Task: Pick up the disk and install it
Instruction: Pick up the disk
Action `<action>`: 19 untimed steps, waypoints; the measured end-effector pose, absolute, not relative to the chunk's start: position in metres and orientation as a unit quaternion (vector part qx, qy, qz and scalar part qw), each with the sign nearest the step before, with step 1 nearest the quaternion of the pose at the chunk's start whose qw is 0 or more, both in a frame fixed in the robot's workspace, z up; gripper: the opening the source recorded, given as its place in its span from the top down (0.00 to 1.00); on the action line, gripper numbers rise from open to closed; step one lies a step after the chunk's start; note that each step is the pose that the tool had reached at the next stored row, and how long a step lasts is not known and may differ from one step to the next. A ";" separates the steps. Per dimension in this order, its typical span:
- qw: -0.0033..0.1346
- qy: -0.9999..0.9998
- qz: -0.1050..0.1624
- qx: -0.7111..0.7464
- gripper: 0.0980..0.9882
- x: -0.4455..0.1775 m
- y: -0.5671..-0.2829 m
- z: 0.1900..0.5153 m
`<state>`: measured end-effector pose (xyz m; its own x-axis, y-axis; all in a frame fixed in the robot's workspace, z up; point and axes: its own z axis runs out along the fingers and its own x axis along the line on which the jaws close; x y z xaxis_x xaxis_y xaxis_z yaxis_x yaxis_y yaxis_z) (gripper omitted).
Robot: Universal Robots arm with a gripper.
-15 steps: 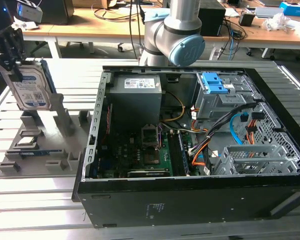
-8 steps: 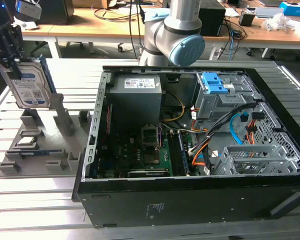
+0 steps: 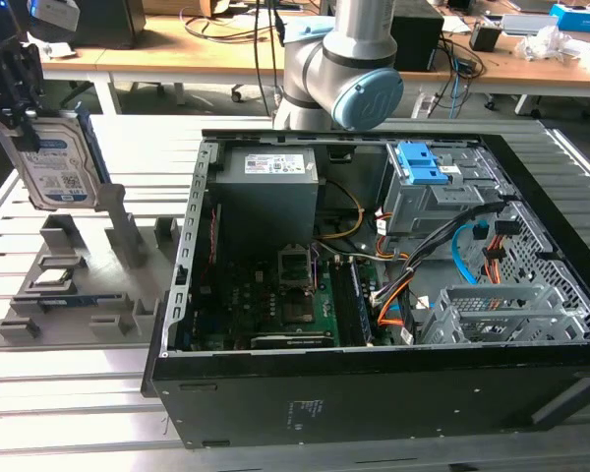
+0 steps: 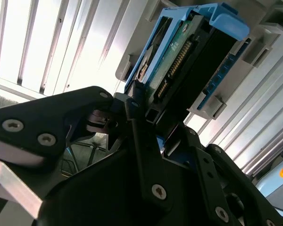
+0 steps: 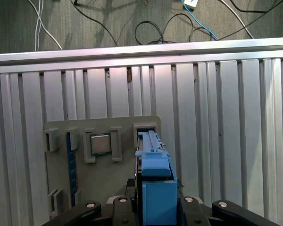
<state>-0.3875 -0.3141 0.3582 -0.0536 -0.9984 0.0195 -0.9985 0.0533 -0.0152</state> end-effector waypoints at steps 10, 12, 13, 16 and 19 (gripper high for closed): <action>0.002 -0.726 0.012 0.688 0.70 -0.387 -0.314 0.369; 0.002 -0.726 0.012 0.688 0.70 -0.387 -0.314 0.373; 0.002 -0.726 0.012 0.688 0.70 -0.387 -0.314 0.374; 0.002 -0.726 0.012 0.688 0.70 -0.387 -0.314 0.379; 0.002 -0.726 0.012 0.688 0.70 -0.387 -0.314 0.382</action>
